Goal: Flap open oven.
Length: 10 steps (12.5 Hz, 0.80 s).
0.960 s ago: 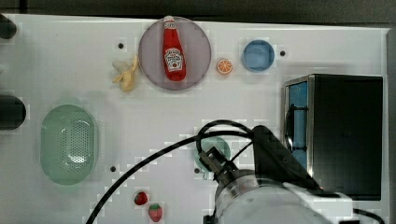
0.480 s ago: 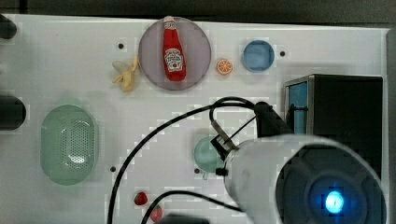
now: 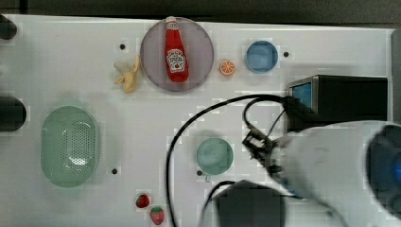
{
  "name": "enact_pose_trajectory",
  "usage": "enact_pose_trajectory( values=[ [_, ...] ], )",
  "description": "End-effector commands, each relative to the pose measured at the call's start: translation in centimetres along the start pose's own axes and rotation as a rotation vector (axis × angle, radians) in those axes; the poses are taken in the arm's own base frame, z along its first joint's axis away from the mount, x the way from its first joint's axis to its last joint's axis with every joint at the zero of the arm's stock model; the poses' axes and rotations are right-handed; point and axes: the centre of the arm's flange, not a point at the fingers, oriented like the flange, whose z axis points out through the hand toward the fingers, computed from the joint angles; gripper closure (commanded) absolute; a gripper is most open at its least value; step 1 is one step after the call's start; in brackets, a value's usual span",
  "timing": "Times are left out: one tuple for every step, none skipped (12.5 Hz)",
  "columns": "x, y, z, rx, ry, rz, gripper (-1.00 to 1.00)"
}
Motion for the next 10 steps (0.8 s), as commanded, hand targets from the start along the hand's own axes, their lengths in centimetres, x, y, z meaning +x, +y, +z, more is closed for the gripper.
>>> enact_pose_trajectory(
  values=[
    [4.2, 3.9, 3.4, -0.006, -0.01, -0.27, 0.65],
    [5.4, 4.8, 4.3, -0.015, 0.006, -0.338, 0.65],
    [6.6, 5.7, 5.3, -0.024, 0.025, -0.402, 0.65],
    [7.9, 6.5, 6.4, -0.031, 0.044, -0.455, 0.65],
    [9.1, 7.3, 7.6, -0.043, 0.067, -0.498, 0.65],
    [10.1, 8.0, 8.8, -0.061, 0.085, -0.538, 0.65],
    [11.0, 8.5, 10.2, -0.075, 0.1, -0.57, 0.65],
    [11.7, 9.0, 11.6, -0.087, 0.108, -0.581, 0.65],
    [12.2, 9.5, 13.1, -0.097, 0.112, -0.574, 0.65],
    [12.6, 10.0, 14.6, -0.107, 0.113, -0.565, 0.65]
  ],
)
